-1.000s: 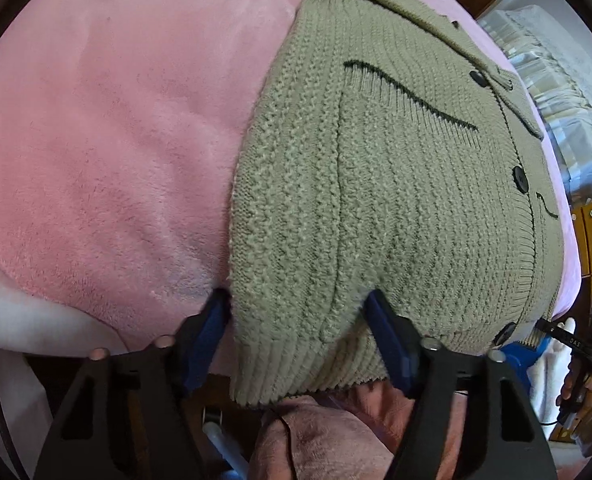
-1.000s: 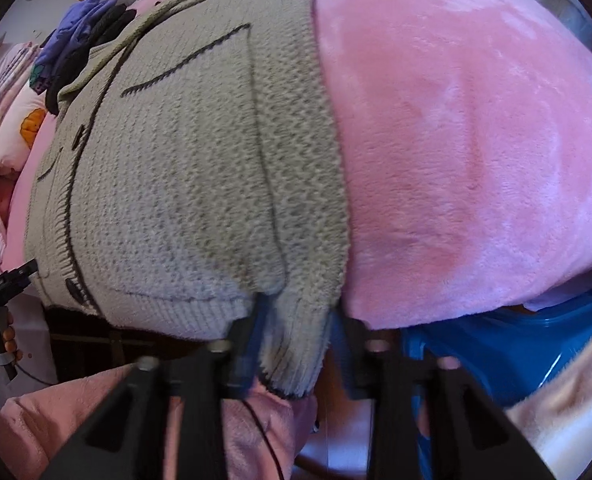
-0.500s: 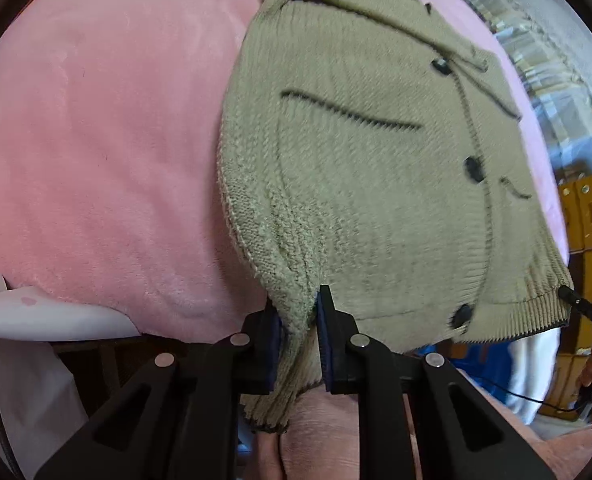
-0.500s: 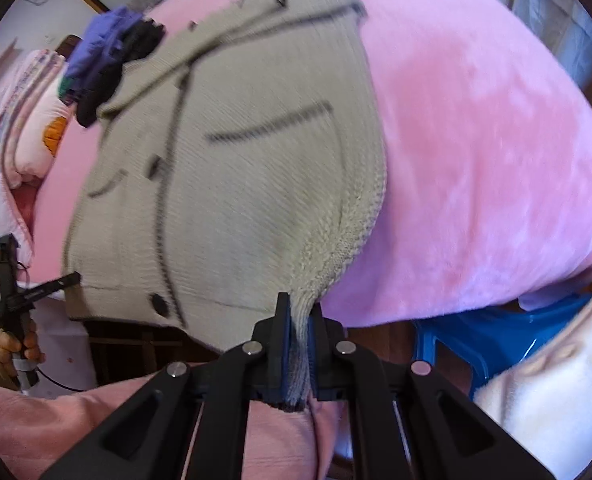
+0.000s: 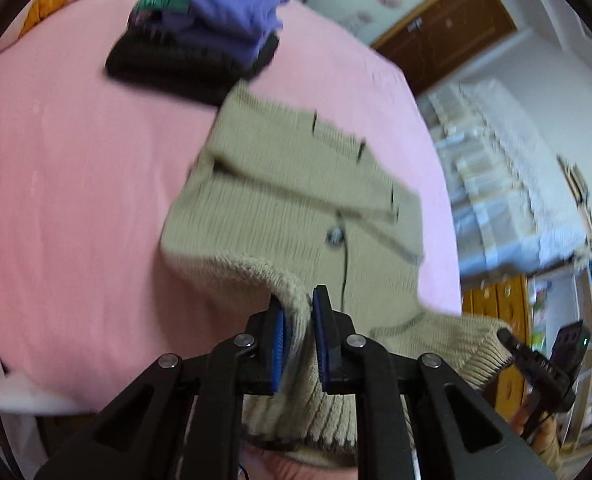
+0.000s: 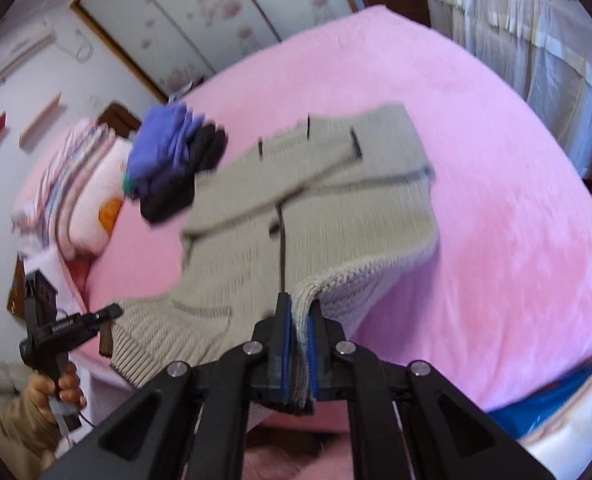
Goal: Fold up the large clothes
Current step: 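Lift the hem with both tools and fold it over onto the collar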
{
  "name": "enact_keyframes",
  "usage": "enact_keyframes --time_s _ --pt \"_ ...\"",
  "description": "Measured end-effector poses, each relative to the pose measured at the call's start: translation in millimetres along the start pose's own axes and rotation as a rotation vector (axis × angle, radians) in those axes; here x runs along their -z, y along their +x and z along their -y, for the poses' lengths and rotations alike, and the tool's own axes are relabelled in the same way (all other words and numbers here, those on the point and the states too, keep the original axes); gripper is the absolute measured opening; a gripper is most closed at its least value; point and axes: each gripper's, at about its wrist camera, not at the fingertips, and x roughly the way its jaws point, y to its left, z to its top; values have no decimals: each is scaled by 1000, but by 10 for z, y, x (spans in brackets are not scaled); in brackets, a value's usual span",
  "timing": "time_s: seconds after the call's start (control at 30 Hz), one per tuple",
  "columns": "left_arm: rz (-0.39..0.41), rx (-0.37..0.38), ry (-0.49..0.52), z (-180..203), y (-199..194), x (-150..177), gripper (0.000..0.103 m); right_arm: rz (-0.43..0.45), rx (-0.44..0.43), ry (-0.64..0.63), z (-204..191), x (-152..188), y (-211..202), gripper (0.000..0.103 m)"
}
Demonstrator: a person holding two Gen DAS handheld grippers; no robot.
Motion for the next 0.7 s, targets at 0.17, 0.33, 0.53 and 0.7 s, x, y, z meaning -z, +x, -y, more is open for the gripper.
enact_keyframes --time_s 0.17,0.33,0.53,0.7 --pt "69 -50 -37 163 228 -849 7 54 2 73 131 -819 215 6" --pt "111 -176 -79 218 872 -1584 7 64 21 139 479 -1599 824 6" --pt "119 -331 -164 -36 1849 -2300 7 19 63 264 1153 -2214 1875 6" --pt "86 -434 -183 -123 2525 -2590 7 -56 99 300 1491 -2518 2667 6"
